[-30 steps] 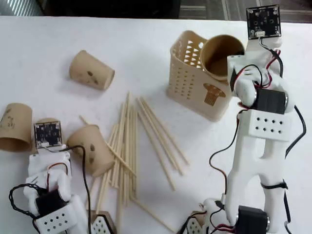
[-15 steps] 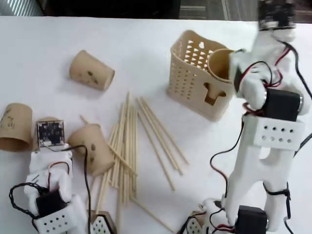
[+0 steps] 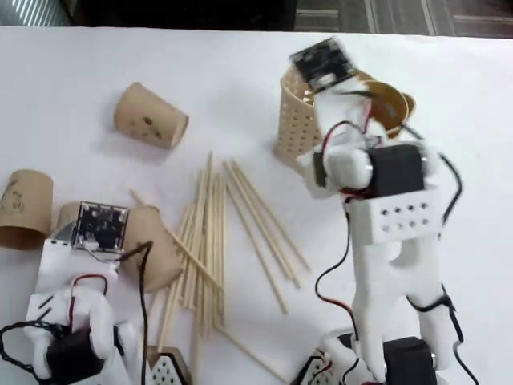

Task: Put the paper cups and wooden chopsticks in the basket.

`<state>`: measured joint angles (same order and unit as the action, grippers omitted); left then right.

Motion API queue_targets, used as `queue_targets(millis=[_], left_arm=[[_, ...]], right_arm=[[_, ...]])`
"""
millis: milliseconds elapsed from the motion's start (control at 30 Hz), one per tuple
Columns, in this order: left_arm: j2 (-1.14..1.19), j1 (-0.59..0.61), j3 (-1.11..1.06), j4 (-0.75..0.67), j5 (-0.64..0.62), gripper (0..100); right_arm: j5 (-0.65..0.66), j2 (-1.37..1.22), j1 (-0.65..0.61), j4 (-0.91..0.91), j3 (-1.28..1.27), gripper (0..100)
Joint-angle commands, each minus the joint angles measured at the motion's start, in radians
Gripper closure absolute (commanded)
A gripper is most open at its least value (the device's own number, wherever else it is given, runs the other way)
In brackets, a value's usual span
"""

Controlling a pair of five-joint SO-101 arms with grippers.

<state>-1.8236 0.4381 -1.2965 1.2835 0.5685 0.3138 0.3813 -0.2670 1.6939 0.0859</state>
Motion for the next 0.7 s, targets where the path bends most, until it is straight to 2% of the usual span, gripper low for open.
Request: queue_targets(millis=[0, 133, 400, 533, 667], left_arm=[[0.002, -0.002, 0.115, 0.097, 0.018, 88], [0.004, 0.05, 0.16, 0.124, 0.031, 80], [0.005, 0.246, 0.21, 0.143, 0.41, 80], [0.005, 0.291, 0.21, 0.143, 0.623, 80], [0.005, 0.311, 0.207, 0.164, 0.767, 80]], right_arm=[[0.003, 0.01, -0.073, -0.018, -0.094, 81.9], [0.002, 0.01, -0.143, -0.084, -0.23, 82.0], [-0.12, 0.01, -0.173, -0.2, -0.414, 81.9], [-0.138, 0.01, -0.173, -0.288, -0.493, 81.9], [-0.138, 0.01, -0.173, -0.348, -0.557, 81.9]])
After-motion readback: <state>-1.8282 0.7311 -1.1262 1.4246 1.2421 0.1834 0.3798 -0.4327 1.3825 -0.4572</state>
